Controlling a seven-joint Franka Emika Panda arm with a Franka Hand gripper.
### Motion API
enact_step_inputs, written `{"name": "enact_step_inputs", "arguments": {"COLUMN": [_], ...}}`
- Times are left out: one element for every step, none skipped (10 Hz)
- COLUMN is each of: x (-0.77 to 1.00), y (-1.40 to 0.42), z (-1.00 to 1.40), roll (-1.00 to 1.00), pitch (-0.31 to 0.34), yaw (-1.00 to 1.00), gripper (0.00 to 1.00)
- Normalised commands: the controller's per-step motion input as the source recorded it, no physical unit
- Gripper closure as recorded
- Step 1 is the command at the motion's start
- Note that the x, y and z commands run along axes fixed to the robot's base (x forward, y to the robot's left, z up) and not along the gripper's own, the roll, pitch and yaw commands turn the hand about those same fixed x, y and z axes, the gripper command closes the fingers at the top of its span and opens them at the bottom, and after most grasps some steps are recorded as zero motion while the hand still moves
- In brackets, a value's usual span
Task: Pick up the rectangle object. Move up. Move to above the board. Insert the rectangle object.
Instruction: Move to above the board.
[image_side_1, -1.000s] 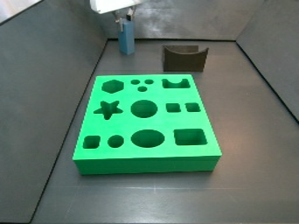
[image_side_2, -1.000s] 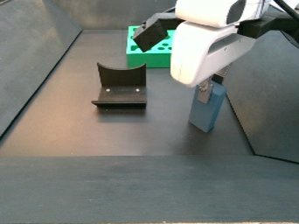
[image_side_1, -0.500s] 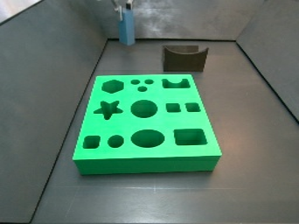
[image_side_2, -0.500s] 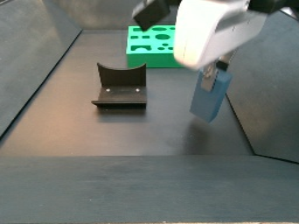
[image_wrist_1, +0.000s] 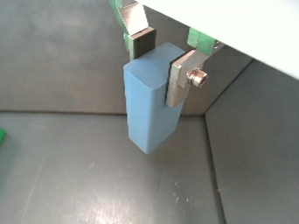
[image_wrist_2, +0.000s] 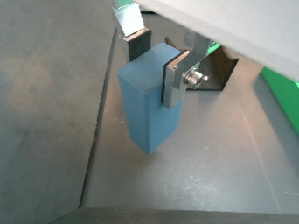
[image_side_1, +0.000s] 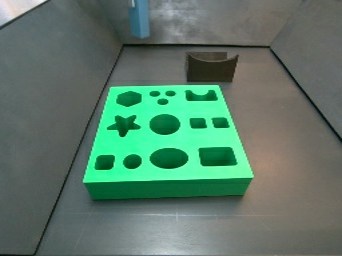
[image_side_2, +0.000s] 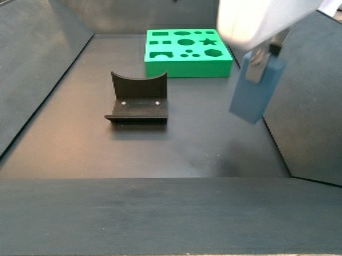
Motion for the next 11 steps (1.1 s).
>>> {"name": "enact_step_inputs", "arguments": {"x": [-0.20, -0.18, -0.16, -0.15, -0.13, -0.11, -0.06, -0.04, -0.02, -0.01, 0.28], "y": [0.08, 0.07, 0.05, 0.05, 0.04, 0.04, 0.03, 0.02, 0.01, 0.00, -1.00], "z": [1.00, 1.00, 1.00, 1.00, 1.00, 0.98, 0.78, 0.63, 0.48, 0.27, 0.15], "roll": [0.04, 0.07, 0.08, 0.09, 0.07, 0.06, 0.05, 0.05, 0.05, 0.05, 0.05], "pitch": [0.052, 0.051, 0.050, 0.049, 0.048, 0.052, 0.063, 0.070, 0.077, 0.082, 0.076], "yaw": [0.05, 0.04, 0.04, 0.03, 0.03, 0.02, 0.02, 0.02, 0.02, 0.02, -1.00], "gripper": [1.00, 1.00, 1.00, 1.00, 1.00, 1.00, 1.00, 1.00, 1.00, 1.00, 1.00]}}
